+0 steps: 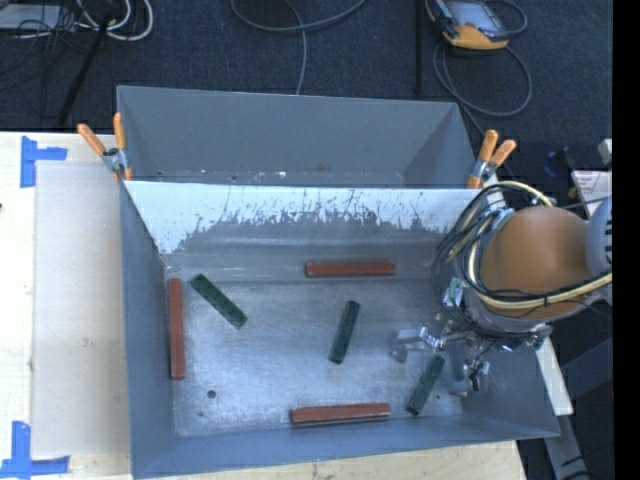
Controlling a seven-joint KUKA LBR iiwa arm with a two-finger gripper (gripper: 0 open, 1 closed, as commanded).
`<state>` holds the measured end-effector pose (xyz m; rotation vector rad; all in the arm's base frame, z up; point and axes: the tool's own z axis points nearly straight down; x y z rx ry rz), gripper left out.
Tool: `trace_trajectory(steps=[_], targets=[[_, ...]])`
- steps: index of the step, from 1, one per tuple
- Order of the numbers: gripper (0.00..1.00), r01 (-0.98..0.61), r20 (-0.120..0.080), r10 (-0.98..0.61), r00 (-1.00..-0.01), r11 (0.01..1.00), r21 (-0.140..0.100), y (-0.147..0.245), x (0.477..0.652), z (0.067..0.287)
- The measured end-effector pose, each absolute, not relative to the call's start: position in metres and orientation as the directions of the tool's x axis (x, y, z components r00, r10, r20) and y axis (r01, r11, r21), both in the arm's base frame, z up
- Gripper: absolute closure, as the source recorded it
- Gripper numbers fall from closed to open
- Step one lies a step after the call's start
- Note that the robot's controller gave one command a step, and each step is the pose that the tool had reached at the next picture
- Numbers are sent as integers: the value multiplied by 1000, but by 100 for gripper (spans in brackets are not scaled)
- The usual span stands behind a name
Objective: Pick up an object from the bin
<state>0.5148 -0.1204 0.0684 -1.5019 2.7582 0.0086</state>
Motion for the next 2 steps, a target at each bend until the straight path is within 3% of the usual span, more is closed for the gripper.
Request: trace_trajectory(steps=[1,2], targets=[[100,-839,-1,-839,-543,543,3,-122,514,68],[100,-838,-3,-838,-546,546,-5,-121,516,138]])
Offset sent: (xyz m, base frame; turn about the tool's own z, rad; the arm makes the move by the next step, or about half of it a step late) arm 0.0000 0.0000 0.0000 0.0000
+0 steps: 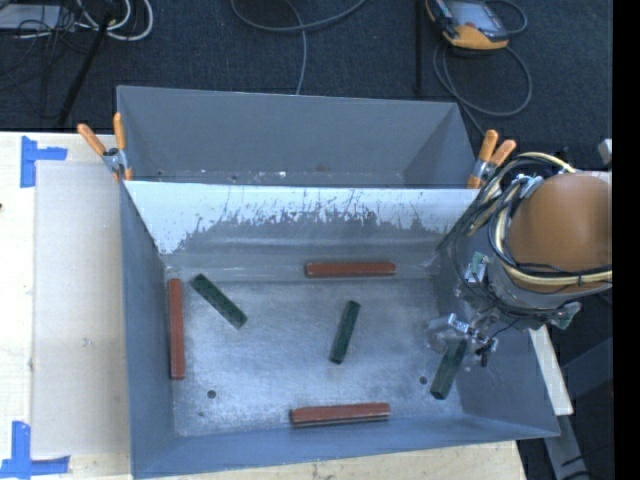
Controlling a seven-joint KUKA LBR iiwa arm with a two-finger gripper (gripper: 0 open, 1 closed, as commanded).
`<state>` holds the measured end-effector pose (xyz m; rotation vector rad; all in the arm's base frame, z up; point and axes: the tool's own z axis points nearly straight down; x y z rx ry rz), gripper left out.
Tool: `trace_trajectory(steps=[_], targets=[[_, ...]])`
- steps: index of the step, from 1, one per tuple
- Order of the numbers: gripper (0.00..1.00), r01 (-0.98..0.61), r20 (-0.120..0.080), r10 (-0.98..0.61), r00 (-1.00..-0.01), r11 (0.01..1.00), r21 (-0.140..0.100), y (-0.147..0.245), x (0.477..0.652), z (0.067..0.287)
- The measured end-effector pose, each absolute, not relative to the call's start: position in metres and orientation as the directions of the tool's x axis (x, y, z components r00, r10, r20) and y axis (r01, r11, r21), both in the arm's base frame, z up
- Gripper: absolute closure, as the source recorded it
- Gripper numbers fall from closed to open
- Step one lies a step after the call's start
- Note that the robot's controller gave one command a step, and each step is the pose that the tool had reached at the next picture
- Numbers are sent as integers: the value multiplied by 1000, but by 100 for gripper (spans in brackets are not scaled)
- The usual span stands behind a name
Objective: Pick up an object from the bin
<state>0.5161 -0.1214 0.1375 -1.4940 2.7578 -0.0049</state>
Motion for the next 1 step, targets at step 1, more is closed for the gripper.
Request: trace_trajectory(steps=[1], targets=[[100,-835,-2,-835,-550,550,-2,-120,517,167]])
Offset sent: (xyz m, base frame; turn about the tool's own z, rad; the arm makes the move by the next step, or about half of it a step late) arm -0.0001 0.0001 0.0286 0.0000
